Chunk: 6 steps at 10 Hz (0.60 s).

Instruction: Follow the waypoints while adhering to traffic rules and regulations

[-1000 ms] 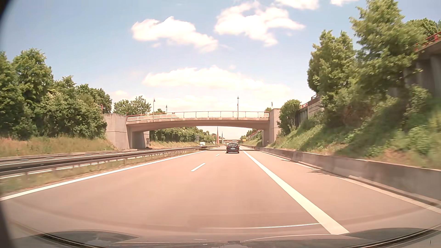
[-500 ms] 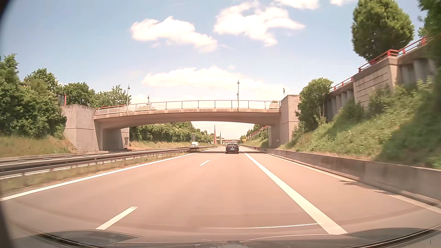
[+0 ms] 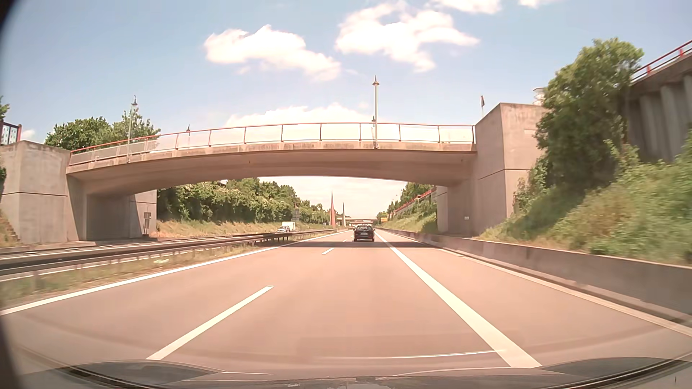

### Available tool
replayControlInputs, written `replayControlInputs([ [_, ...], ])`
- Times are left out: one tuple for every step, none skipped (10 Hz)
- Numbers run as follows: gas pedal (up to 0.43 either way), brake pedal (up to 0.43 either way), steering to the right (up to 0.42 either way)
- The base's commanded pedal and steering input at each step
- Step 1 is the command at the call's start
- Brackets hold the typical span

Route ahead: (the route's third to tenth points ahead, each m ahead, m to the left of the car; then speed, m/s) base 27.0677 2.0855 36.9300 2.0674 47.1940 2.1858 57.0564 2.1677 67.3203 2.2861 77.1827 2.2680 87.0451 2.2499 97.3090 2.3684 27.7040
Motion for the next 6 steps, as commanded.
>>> replayControlInputs([
  [0.098,0.012,-0.001],
  [0.098,0.012,-0.001],
  [0.098,0.012,-0.001],
  [0.098,0.012,-0.001],
  [0.169,0.006,-0.001],
  [0.209,0.012,-0.001],
])
